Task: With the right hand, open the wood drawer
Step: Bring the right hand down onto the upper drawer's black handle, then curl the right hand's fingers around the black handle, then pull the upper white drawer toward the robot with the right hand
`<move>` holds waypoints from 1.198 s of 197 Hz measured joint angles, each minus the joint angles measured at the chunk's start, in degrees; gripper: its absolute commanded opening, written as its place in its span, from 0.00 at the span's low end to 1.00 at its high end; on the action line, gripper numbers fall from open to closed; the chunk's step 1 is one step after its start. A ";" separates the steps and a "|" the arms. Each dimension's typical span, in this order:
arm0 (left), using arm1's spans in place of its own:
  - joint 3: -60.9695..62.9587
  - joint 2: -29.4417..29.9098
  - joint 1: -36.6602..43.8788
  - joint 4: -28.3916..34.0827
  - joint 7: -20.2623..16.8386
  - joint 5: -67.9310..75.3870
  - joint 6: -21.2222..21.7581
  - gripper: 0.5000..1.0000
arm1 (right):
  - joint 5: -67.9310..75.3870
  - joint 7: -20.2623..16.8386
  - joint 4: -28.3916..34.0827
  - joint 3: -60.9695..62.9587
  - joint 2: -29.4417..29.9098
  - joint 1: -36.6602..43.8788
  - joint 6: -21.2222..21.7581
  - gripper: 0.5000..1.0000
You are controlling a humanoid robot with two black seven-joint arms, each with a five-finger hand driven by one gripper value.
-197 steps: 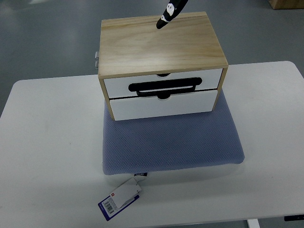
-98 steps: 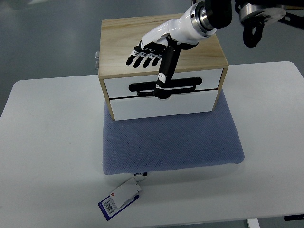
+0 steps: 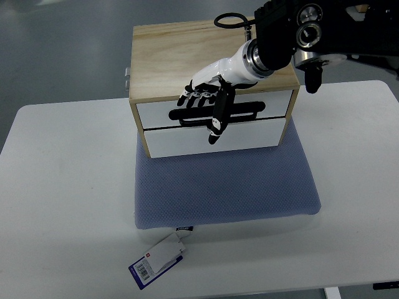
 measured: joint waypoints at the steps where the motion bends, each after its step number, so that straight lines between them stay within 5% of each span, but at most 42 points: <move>1: 0.00 0.00 0.00 0.00 0.00 0.00 0.00 1.00 | -0.04 -0.07 0.00 -0.05 0.01 -0.02 -0.03 0.89; 236: -0.07 0.00 0.01 0.11 0.00 -0.01 0.00 1.00 | -1.03 -2.93 -1.53 -3.06 0.77 -5.01 -0.94 0.89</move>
